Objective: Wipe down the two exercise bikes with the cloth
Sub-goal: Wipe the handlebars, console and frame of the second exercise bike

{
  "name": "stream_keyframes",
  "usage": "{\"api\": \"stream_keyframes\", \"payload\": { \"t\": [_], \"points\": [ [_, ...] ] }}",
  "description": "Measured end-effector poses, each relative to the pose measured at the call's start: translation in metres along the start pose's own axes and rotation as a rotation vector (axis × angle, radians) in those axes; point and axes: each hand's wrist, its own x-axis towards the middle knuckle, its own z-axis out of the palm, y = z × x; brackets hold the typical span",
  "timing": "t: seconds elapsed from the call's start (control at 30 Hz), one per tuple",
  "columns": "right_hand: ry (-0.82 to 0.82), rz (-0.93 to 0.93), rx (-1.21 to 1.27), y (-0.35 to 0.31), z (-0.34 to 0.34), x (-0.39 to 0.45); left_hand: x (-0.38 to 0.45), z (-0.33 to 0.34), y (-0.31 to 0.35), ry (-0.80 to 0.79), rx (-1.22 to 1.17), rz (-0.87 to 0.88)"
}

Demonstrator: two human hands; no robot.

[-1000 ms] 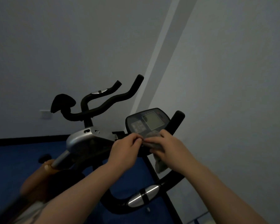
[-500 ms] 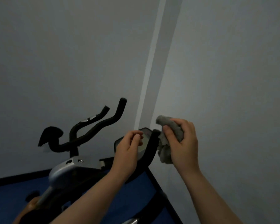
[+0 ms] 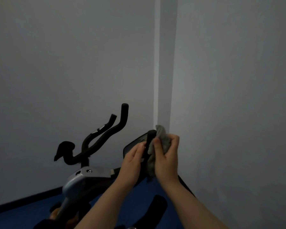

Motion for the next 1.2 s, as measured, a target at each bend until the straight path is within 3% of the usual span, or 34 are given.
{"api": "stream_keyframes", "payload": {
  "t": [0.13,0.3,0.43,0.57,0.77,0.9,1.1,1.2],
  "points": [
    [-0.098,0.014,-0.056,0.016,-0.011,-0.009,0.001,0.000,0.000,0.001,0.002,-0.002],
    [0.010,-0.158,-0.201,0.000,-0.009,0.020,0.000,0.001,0.002,0.026,0.010,0.011],
    [-0.041,-0.008,-0.070,0.016,-0.006,-0.009,0.001,-0.001,0.000,0.020,0.020,0.007],
    [-0.092,0.023,-0.034,0.015,-0.015,-0.010,0.003,-0.003,-0.007,0.022,0.050,0.014],
    [0.044,-0.070,-0.032,0.000,0.007,0.012,0.003,-0.007,-0.010,0.068,0.036,0.046],
    [0.045,0.068,0.033,0.022,0.005,-0.015,0.004,-0.009,-0.012,0.062,0.027,0.017],
    [0.181,-0.007,0.062,0.000,0.016,0.020,0.004,-0.007,-0.014,0.093,0.041,0.086],
    [0.154,0.048,0.038,0.012,0.017,0.001,0.005,-0.002,-0.017,0.142,0.095,0.094]
  ]
}}
